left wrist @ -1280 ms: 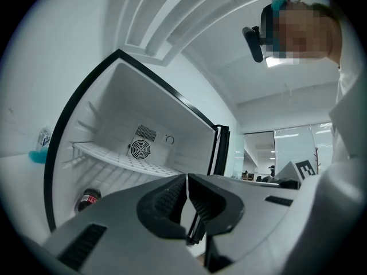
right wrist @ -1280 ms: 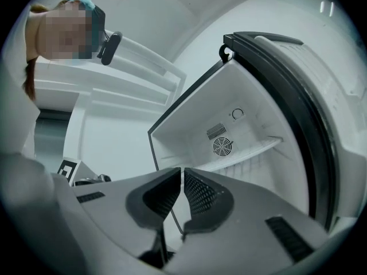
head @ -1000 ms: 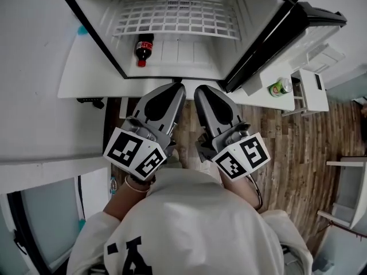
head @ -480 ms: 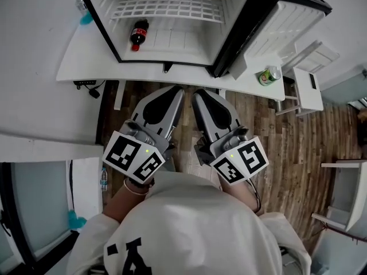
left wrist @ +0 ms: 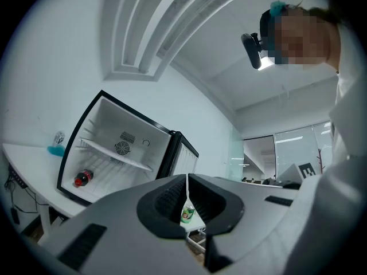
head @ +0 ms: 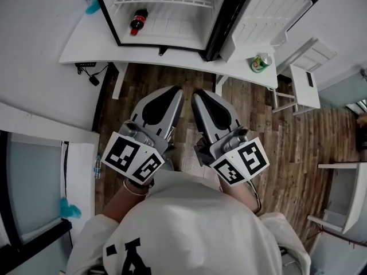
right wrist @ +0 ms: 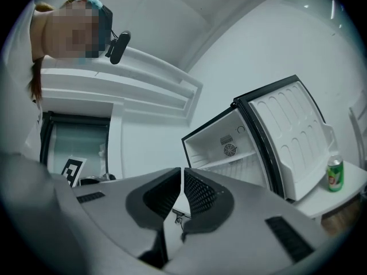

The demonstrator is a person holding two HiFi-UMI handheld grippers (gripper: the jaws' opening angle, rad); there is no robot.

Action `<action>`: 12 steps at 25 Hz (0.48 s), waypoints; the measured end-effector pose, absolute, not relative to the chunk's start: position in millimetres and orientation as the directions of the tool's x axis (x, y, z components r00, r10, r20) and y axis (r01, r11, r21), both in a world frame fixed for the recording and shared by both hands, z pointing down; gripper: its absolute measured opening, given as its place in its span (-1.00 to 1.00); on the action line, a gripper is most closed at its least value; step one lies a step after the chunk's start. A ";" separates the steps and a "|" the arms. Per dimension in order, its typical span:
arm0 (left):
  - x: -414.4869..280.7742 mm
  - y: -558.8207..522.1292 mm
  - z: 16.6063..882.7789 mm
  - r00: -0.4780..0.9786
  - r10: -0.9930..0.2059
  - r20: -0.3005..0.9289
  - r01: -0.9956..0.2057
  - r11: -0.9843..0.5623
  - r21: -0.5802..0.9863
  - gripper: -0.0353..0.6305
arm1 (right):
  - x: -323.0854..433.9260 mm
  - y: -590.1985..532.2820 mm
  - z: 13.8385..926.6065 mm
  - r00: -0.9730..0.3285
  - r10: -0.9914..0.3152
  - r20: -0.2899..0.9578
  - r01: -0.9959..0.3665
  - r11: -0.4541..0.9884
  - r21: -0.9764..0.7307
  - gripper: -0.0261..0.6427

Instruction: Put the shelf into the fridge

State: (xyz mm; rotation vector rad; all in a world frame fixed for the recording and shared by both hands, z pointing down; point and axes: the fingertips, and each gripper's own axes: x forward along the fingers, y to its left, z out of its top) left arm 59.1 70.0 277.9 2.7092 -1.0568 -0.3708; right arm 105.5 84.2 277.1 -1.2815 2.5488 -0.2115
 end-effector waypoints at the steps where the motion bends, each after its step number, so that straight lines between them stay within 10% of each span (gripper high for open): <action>1: 60.8 77.1 277.6 0.709 -0.688 -0.158 -0.635 -0.719 0.283 -0.85 | 107.4 91.4 277.1 -0.571 -0.801 -0.181 -0.760 0.599 -0.252 -0.80; 12: 67.3 137.7 272.2 0.681 -0.711 -0.175 -0.661 -0.700 0.269 -0.85 | 115.9 146.9 275.1 -0.602 -0.777 -0.183 -0.736 0.629 -0.250 -0.80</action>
